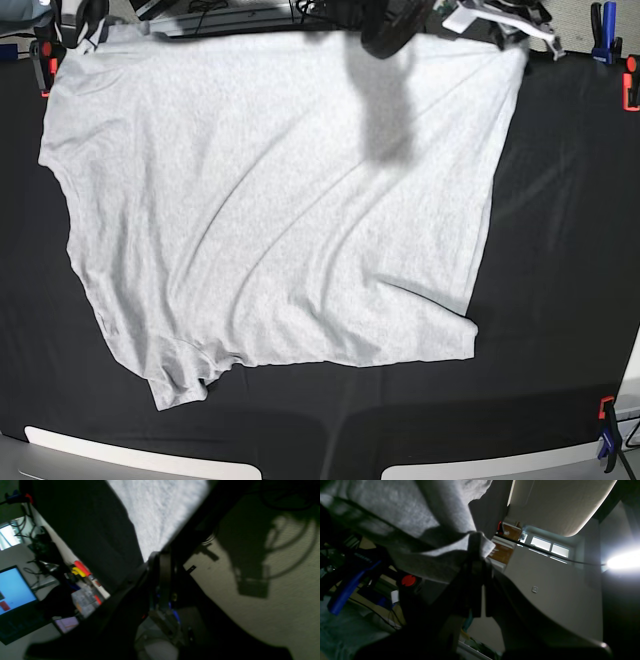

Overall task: Layout the t-shirt on the table in an organized manner, then fold the t-shirt properly
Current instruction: 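Pull the collar edge apart with both grippers to flatten the shirt, then lower both grippers onto the shirt body and grasp the fabric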

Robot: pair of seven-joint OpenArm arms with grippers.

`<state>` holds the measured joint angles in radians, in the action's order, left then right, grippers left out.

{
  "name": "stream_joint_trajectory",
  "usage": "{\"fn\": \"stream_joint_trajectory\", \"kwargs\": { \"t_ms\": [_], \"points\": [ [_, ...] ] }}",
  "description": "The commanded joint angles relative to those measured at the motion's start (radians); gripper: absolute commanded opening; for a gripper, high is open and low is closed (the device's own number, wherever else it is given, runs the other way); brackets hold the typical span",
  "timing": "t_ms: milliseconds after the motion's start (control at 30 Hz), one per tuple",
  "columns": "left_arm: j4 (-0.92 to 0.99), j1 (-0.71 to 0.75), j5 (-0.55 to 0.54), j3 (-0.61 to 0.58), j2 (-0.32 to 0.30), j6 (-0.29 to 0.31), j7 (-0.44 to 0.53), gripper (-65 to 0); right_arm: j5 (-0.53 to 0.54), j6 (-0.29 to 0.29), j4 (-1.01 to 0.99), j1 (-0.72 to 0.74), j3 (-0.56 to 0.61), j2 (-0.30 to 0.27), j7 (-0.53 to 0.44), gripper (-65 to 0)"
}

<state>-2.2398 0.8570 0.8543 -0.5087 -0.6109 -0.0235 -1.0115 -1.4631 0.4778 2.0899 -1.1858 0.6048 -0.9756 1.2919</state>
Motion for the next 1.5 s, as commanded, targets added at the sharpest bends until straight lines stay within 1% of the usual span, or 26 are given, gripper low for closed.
{"fn": "stream_joint_trajectory", "kwargs": {
  "t_ms": [0,200,400,500,533,633,767,867,900,933,1000,1033,1100,1133,1200,1267,1333,1467],
  "points": [
    [-0.020,0.024,0.021,0.002,-0.005,-0.019,-0.018,-65.0,-0.020,0.001,0.016,-0.012,-0.002,-0.008,0.016,-65.0],
    [-0.024,0.064,0.021,0.002,-0.005,-0.019,-0.040,-65.0,-0.020,0.001,0.016,-0.018,-0.002,-0.008,0.019,-65.0],
    [-0.034,0.083,0.020,0.002,-0.005,-0.019,-0.056,-65.0,-0.020,0.000,0.027,-0.062,-0.002,-0.008,0.018,-65.0],
    [-0.042,0.102,0.021,0.002,-0.005,-0.019,-0.096,-65.0,-0.020,0.000,0.031,-0.064,-0.003,-0.008,0.019,-65.0],
    [-0.047,0.111,0.021,0.002,-0.005,-0.019,-0.095,-65.0,-0.020,0.000,0.031,-0.064,-0.002,-0.008,0.018,-65.0],
    [-0.048,0.114,0.039,0.002,-0.005,-0.019,-0.074,-65.0,-0.020,0.000,0.031,-0.063,-0.003,-0.008,0.011,-65.0],
    [-0.049,0.095,0.039,0.003,-0.005,-0.024,-0.020,-65.0,-0.020,0.001,0.032,-0.044,-0.005,-0.008,-0.018,-65.0],
    [-0.049,0.071,0.035,0.003,-0.005,-0.049,0.028,-65.0,-0.020,0.001,0.032,0.014,-0.004,-0.008,-0.026,-65.0],
    [-0.049,0.060,0.035,0.003,-0.005,-0.059,0.043,-65.0,0.022,0.000,0.031,0.043,-0.005,-0.008,-0.042,-65.0],
    [-0.049,0.047,0.035,0.003,-0.005,-0.061,0.055,-65.0,0.100,-0.003,0.031,0.076,-0.005,-0.008,-0.064,-65.0],
    [-0.049,0.017,0.033,0.003,-0.005,-0.063,0.077,-65.0,0.238,-0.035,0.031,0.147,-0.005,-0.008,-0.124,-65.0],
    [-0.049,0.001,0.025,0.003,-0.005,-0.064,0.090,-65.0,0.285,-0.045,0.031,0.184,-0.005,-0.006,-0.158,-65.0],
    [-0.049,-0.036,-0.029,0.003,-0.005,-0.064,0.120,-65.0,0.349,-0.056,0.031,0.260,-0.004,0.000,-0.215,-65.0],
    [-0.048,-0.058,-0.075,0.003,-0.005,-0.064,0.147,-65.0,0.387,-0.062,0.031,0.300,-0.004,0.001,-0.233,-65.0],
    [-0.045,-0.106,-0.180,0.005,-0.005,-0.064,0.200,-65.0,0.480,-0.090,0.031,0.381,-0.005,0.000,-0.243,-65.0],
    [-0.039,-0.158,-0.264,0.005,-0.004,-0.063,0.228,-65.0,0.559,-0.109,0.031,0.457,-0.010,0.000,-0.246,-65.0],
    [-0.031,-0.207,-0.291,0.005,-0.004,-0.063,0.227,-65.0,0.616,-0.122,0.031,0.513,-0.027,0.000,-0.278,-65.0],
    [0.021,-0.300,-0.291,0.005,-0.004,-0.064,0.228,-65.0,0.756,-0.167,0.031,0.598,-0.086,0.000,-0.347,-65.0]
  ]
}}
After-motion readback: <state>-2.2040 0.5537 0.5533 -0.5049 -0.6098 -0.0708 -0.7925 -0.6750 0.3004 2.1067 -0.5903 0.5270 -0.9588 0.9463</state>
